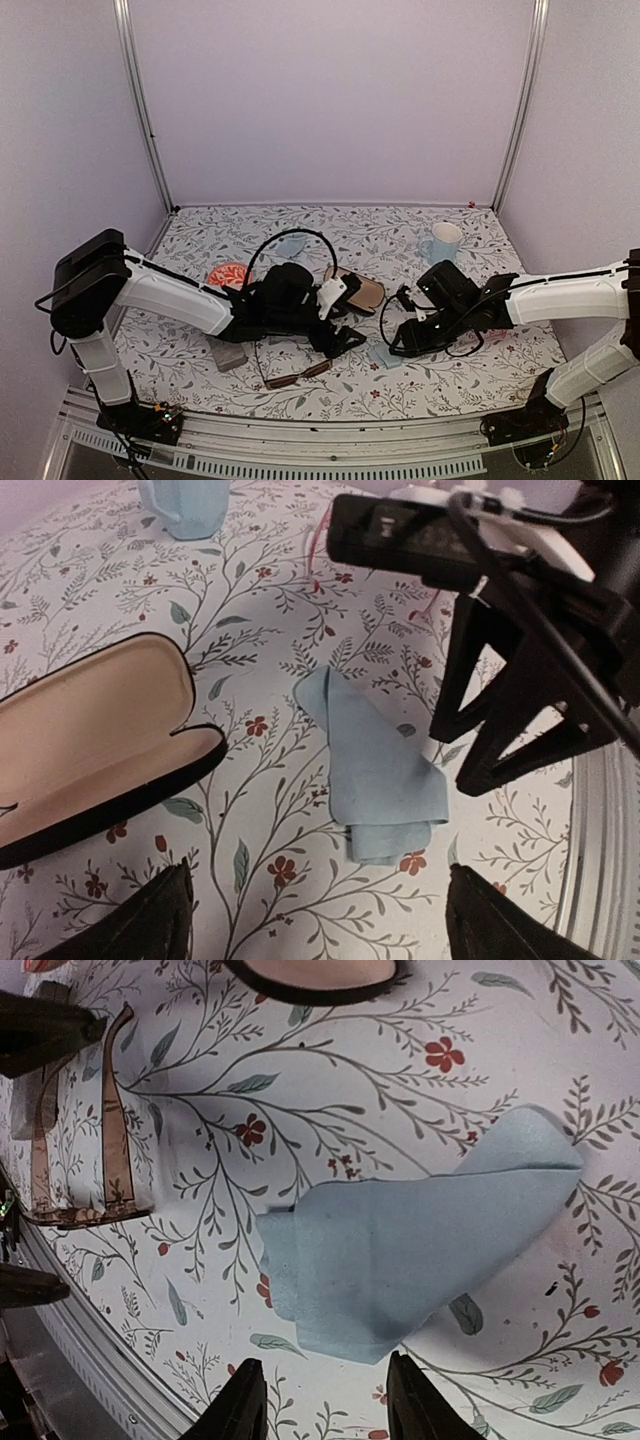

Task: Organize the sunglasses
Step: Place the glasses cleaning cloth at the center of the board.

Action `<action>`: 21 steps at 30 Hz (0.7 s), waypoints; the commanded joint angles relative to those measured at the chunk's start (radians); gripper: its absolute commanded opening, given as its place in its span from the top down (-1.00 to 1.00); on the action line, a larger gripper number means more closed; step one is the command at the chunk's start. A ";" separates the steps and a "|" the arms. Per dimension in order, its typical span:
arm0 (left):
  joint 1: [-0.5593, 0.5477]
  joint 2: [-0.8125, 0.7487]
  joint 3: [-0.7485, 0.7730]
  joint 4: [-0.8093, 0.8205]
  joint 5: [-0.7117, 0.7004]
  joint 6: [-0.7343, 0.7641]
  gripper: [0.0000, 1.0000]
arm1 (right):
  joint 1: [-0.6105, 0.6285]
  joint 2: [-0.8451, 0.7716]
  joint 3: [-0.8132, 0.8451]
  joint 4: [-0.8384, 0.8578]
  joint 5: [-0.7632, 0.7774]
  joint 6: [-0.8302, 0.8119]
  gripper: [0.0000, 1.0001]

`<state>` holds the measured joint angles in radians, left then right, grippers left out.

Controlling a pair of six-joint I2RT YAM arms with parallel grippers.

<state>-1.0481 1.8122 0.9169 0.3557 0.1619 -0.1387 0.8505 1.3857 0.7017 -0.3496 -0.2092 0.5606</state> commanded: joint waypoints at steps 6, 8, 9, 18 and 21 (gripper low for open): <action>0.025 -0.061 -0.058 0.010 -0.075 -0.052 -0.77 | 0.155 0.123 0.112 -0.056 0.187 0.002 0.10; 0.032 -0.067 -0.067 0.017 -0.076 -0.064 -0.77 | 0.181 0.158 0.138 -0.087 0.232 0.011 0.10; 0.036 -0.071 -0.072 0.021 -0.073 -0.070 -0.77 | 0.192 0.178 0.150 -0.105 0.259 0.015 0.10; 0.049 -0.098 -0.095 0.038 -0.064 -0.085 -0.77 | 0.248 0.292 0.233 -0.231 0.404 0.037 0.37; 0.048 -0.097 -0.093 0.038 -0.061 -0.086 -0.77 | 0.250 0.284 0.231 -0.237 0.420 0.039 0.50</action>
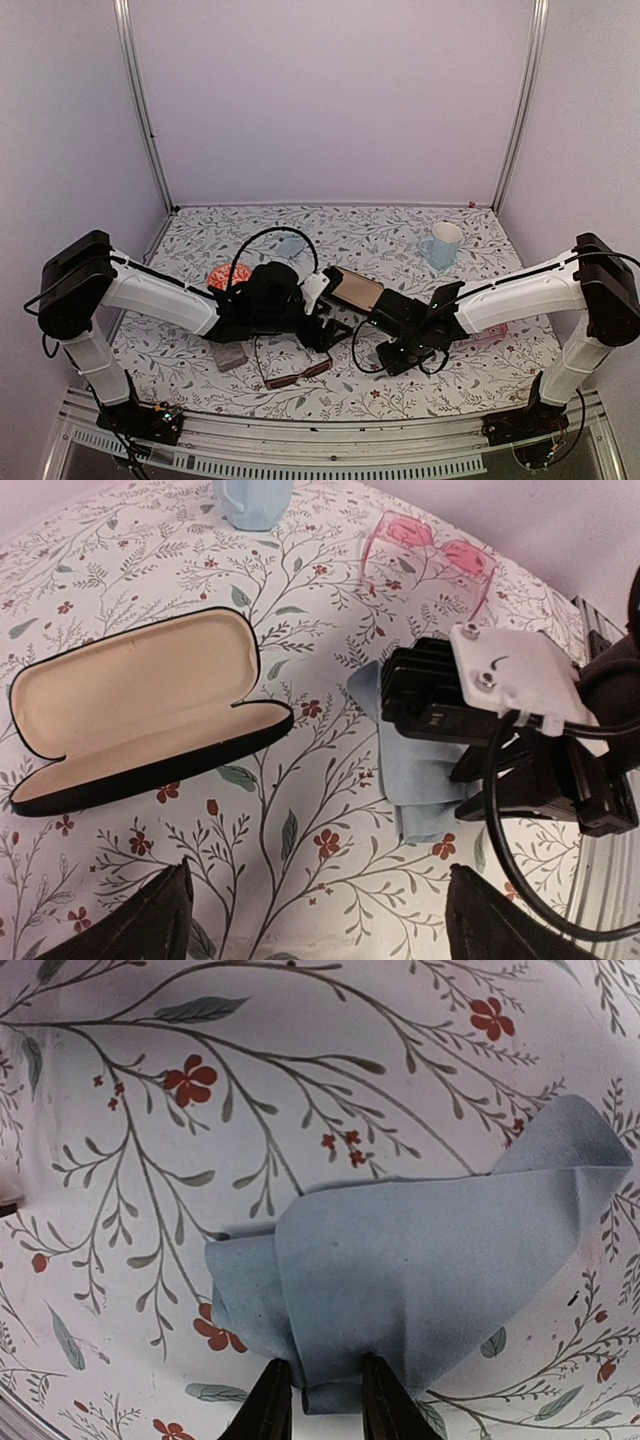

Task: Organize the sunglasses
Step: Place the glasses cleaning cloth at the center of the board.

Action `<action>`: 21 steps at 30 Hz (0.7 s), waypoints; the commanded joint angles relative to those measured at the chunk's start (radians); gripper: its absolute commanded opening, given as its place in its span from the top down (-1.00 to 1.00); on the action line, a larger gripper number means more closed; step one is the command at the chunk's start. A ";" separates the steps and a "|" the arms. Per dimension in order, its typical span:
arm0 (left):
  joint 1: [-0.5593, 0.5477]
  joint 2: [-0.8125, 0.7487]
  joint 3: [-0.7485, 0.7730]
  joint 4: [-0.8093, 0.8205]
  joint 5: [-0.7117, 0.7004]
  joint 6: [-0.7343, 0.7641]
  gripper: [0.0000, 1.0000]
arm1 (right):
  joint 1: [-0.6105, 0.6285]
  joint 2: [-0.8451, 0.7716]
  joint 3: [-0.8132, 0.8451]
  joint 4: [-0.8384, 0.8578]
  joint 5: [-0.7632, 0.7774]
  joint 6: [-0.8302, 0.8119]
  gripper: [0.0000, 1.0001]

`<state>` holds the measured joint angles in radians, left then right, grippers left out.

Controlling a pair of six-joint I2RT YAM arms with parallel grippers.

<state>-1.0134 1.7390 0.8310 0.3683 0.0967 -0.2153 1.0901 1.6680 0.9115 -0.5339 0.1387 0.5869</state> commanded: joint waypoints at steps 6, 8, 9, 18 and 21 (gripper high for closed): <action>0.016 -0.021 -0.010 0.030 0.007 -0.006 -0.77 | 0.011 -0.047 0.008 -0.054 0.089 0.013 0.73; 0.015 -0.020 -0.010 0.033 0.015 -0.002 -0.77 | 0.011 -0.065 -0.001 -0.046 0.090 0.013 0.77; 0.016 -0.019 -0.011 0.033 0.019 0.000 -0.78 | 0.010 -0.074 -0.003 -0.044 0.092 0.013 0.78; 0.016 -0.026 -0.014 0.038 0.023 0.006 -0.77 | -0.023 -0.160 -0.035 0.003 0.058 -0.027 1.00; 0.020 -0.040 -0.026 0.047 0.018 0.001 -0.76 | -0.024 -0.195 -0.026 0.052 0.019 -0.081 1.00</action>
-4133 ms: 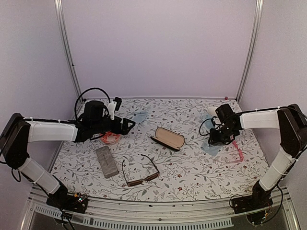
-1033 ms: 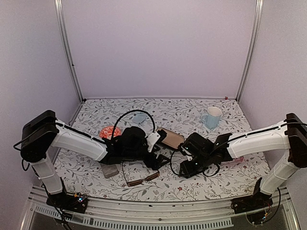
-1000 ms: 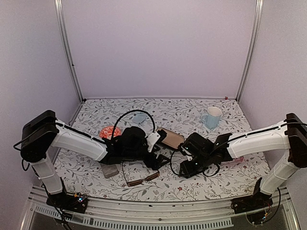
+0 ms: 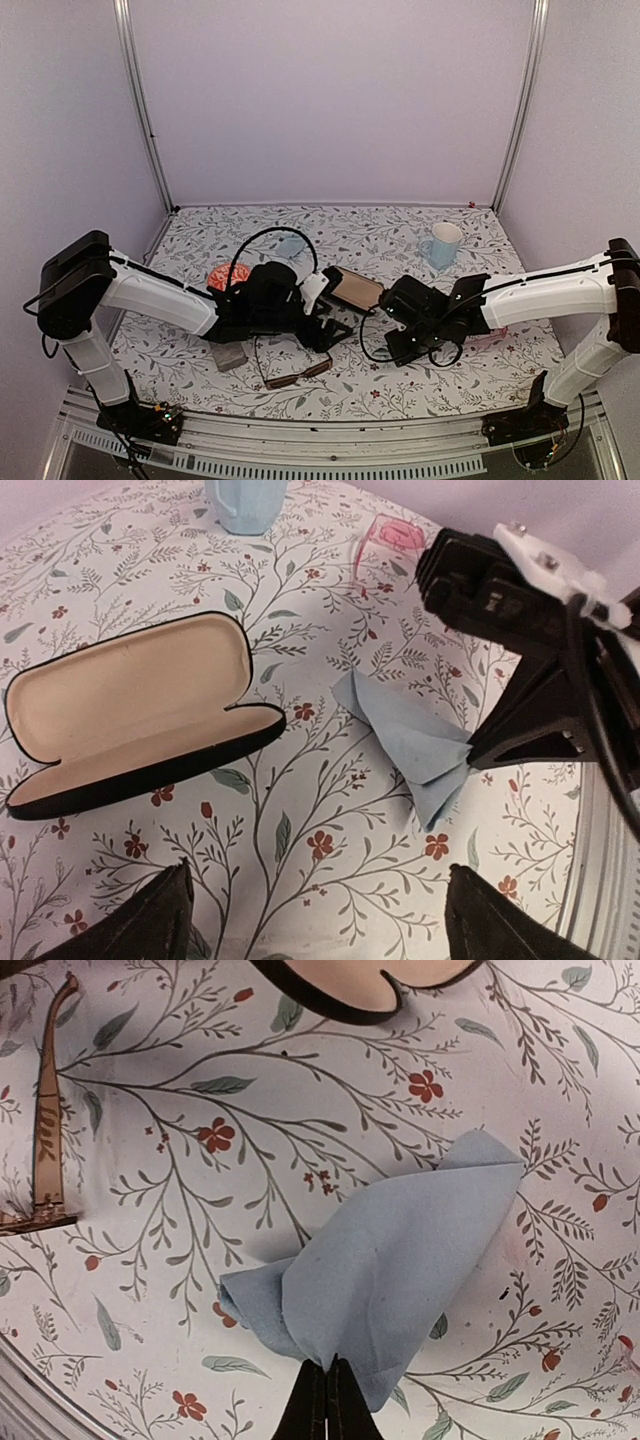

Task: Organize the sunglasses
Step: Place the glasses cleaning cloth at the center of the board, then adjust the glasses cleaning cloth at the center of the board.

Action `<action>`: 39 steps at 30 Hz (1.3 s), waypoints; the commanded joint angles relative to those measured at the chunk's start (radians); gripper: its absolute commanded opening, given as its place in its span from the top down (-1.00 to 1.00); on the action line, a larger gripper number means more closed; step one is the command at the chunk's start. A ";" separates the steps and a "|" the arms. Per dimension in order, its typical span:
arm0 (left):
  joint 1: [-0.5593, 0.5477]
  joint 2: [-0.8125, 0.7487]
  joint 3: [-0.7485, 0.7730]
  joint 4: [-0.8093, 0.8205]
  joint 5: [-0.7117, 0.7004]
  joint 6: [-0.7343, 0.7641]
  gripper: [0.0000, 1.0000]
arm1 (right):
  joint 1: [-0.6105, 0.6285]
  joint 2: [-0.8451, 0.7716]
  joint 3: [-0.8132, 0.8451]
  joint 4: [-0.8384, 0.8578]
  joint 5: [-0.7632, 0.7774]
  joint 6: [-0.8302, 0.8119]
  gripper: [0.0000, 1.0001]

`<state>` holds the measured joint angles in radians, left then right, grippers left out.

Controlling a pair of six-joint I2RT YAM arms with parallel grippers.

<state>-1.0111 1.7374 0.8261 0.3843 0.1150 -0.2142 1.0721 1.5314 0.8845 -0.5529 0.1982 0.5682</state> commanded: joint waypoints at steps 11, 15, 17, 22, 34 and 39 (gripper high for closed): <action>0.083 -0.165 -0.136 0.087 -0.048 -0.032 -0.75 | -0.034 -0.108 0.013 0.179 -0.273 -0.259 0.97; 0.083 -0.159 -0.129 0.074 -0.049 -0.022 -0.75 | -0.144 -0.071 -0.044 0.066 -0.201 -0.145 0.80; 0.083 -0.148 -0.123 0.075 -0.042 -0.021 -0.75 | -0.188 -0.079 -0.076 0.040 -0.185 -0.083 0.55; 0.082 -0.124 -0.105 0.070 -0.032 -0.016 -0.75 | -0.205 -0.122 -0.092 0.031 -0.138 -0.012 0.13; 0.082 -0.107 -0.090 0.065 -0.026 -0.011 -0.75 | -0.198 -0.079 -0.098 0.159 -0.280 -0.119 0.22; 0.082 -0.108 -0.085 0.057 -0.024 -0.008 -0.75 | -0.189 0.002 -0.058 0.159 -0.251 -0.137 0.28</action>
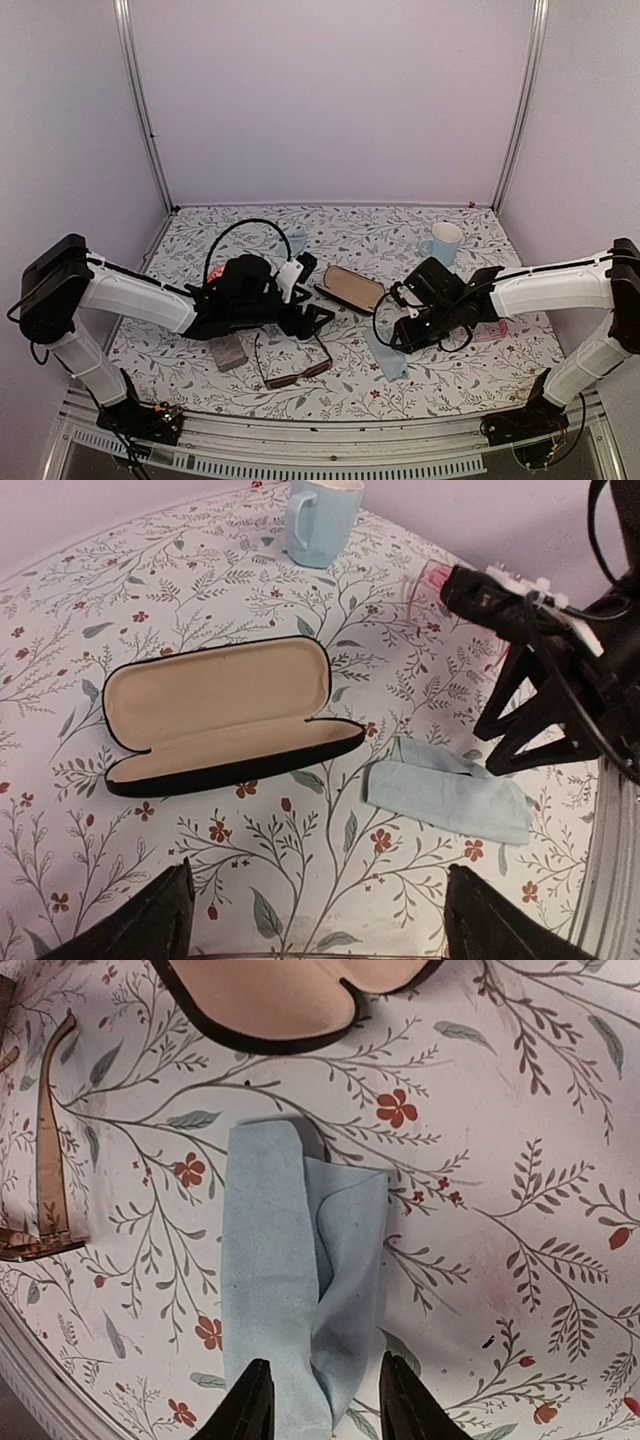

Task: Organize the sunglasses
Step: Adjust the glasses cleaning cloth at the center of the board.

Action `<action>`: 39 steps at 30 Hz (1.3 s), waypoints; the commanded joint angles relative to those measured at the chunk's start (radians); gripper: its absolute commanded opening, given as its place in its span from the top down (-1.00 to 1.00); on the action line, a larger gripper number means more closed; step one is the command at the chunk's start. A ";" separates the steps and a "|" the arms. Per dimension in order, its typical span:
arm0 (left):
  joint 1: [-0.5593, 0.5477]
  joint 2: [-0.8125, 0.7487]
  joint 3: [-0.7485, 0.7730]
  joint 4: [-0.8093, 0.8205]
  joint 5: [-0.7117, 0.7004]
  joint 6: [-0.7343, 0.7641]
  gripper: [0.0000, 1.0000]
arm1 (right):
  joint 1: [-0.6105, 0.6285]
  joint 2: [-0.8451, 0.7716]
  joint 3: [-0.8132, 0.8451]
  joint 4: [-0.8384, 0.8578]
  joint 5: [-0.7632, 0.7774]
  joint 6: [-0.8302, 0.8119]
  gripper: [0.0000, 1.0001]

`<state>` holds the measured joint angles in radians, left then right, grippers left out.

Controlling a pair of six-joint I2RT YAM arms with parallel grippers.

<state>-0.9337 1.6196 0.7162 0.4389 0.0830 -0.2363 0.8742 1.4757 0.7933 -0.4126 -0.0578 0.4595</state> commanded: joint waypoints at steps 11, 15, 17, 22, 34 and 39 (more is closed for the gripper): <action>0.003 0.006 0.025 -0.008 0.006 0.015 -0.75 | 0.011 0.139 0.069 0.026 0.041 -0.055 0.54; 0.005 0.006 0.025 -0.009 0.007 0.017 -0.75 | 0.008 0.144 0.074 0.026 0.057 -0.056 0.73; 0.004 0.006 0.026 -0.010 0.006 0.019 -0.75 | 0.008 0.148 0.077 0.027 0.058 -0.057 0.81; 0.004 0.007 0.022 -0.009 0.007 0.019 -0.75 | 0.006 0.147 0.084 0.028 0.062 -0.058 0.96; 0.004 0.042 0.033 0.008 0.071 0.029 -0.75 | -0.034 0.050 0.058 0.037 -0.024 -0.089 1.00; 0.001 0.044 0.036 0.002 0.074 0.030 -0.73 | -0.092 0.058 0.046 -0.001 0.004 -0.090 0.94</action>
<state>-0.9337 1.6524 0.7273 0.4324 0.1352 -0.2184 0.8230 1.5436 0.8459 -0.3920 -0.0635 0.3820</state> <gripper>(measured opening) 0.868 0.021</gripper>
